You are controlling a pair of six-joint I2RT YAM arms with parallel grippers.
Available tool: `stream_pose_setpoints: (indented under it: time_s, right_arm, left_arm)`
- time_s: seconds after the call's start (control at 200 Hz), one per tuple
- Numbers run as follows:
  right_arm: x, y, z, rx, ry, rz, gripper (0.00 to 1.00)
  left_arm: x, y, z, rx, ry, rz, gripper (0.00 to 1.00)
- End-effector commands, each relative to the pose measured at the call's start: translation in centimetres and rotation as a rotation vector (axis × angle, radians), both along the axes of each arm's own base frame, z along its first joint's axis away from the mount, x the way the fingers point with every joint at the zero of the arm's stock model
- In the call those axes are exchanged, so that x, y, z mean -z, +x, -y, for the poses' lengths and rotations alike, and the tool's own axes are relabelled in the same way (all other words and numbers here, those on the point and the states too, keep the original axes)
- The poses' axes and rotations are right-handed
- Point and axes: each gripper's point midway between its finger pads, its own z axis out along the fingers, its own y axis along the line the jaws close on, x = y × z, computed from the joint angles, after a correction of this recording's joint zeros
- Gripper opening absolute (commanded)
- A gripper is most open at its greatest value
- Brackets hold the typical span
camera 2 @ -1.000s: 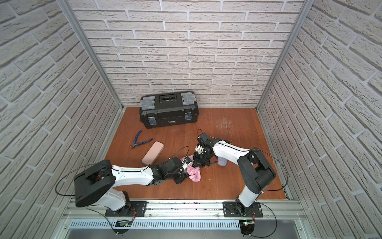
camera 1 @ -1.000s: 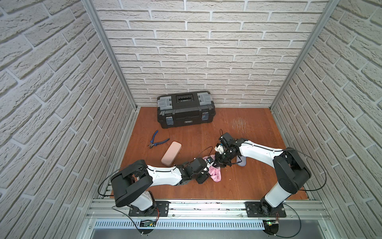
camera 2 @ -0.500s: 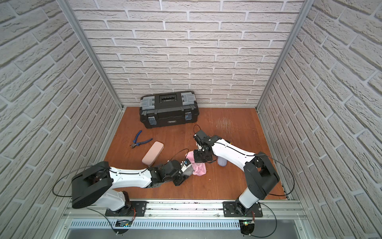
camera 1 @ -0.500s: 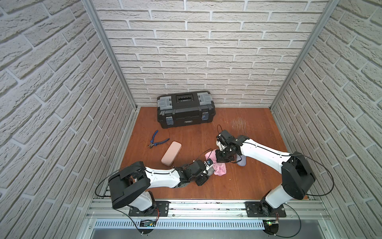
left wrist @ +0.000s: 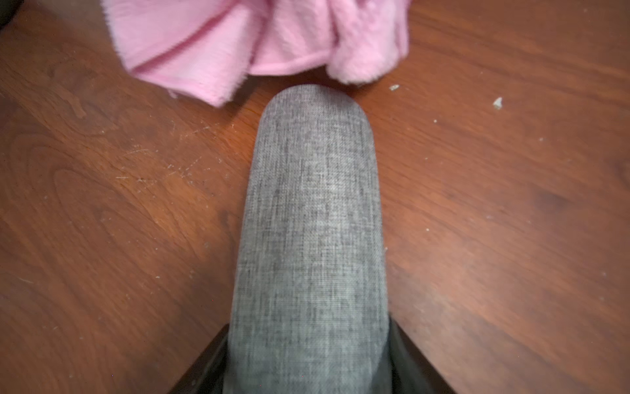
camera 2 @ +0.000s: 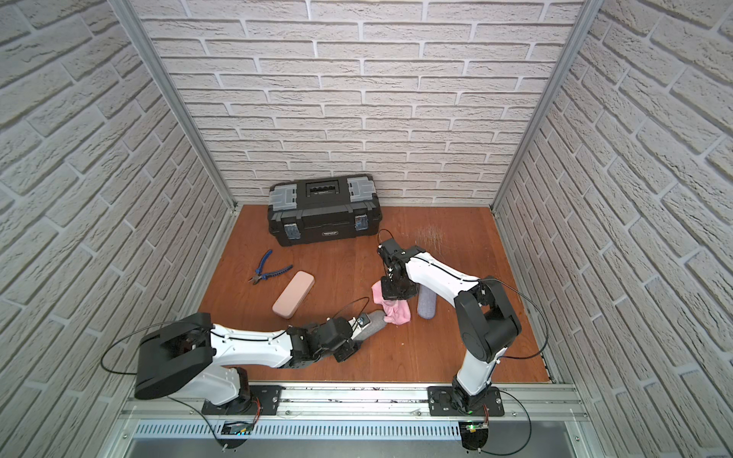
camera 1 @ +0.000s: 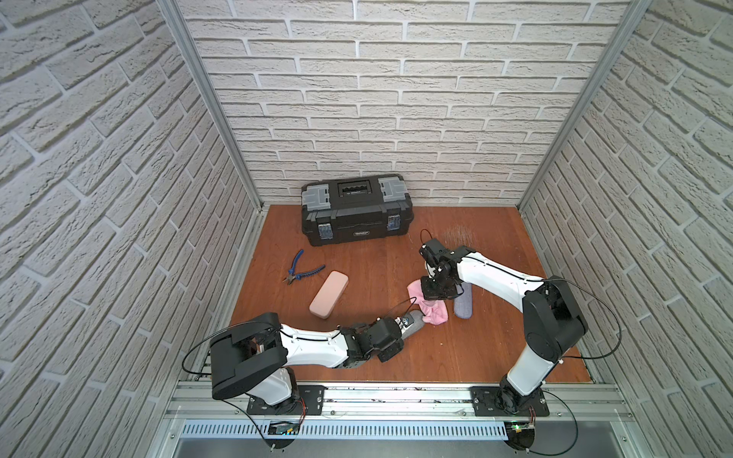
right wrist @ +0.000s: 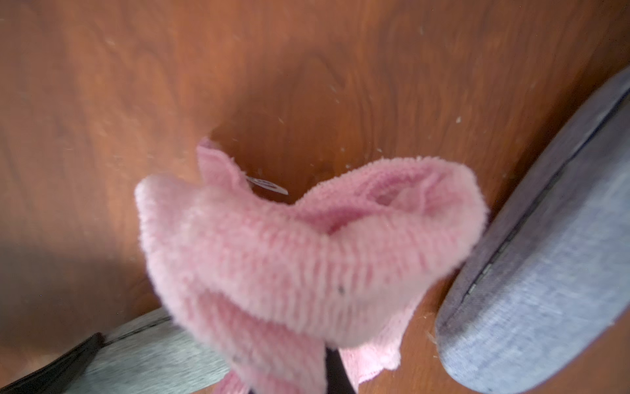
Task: Wipe the eyeglass case
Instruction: Wipe the dirt from the eyeglass case.
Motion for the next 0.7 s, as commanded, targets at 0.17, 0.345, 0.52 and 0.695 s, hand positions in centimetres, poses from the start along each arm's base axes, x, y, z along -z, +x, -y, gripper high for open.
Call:
stream_pose_setpoints:
  time_s: [0.17,0.345,0.52,0.695]
  right_arm:
    - [-1.7,-5.4,-12.1,-0.035,0.636,-0.250,0.03]
    - [2.8,-4.3,-4.6,0.068,0.472,-0.306,0.03]
    - [-0.1,-0.3,4.8,0.037,-0.054,-0.035,0.03]
    - [-2.5,-1.5,-1.1,0.042,0.220,-0.007,0.03]
  left_arm:
    - [-1.5,1.3,-0.1,-0.040,0.106,0.203,0.30]
    - [-1.3,1.1,-0.5,-0.050,0.103,0.194,0.28]
    - [-0.5,0.9,-0.8,-0.074,0.070,0.110,0.25]
    - [-0.2,0.5,-0.5,-0.064,-0.061,-0.069,0.24]
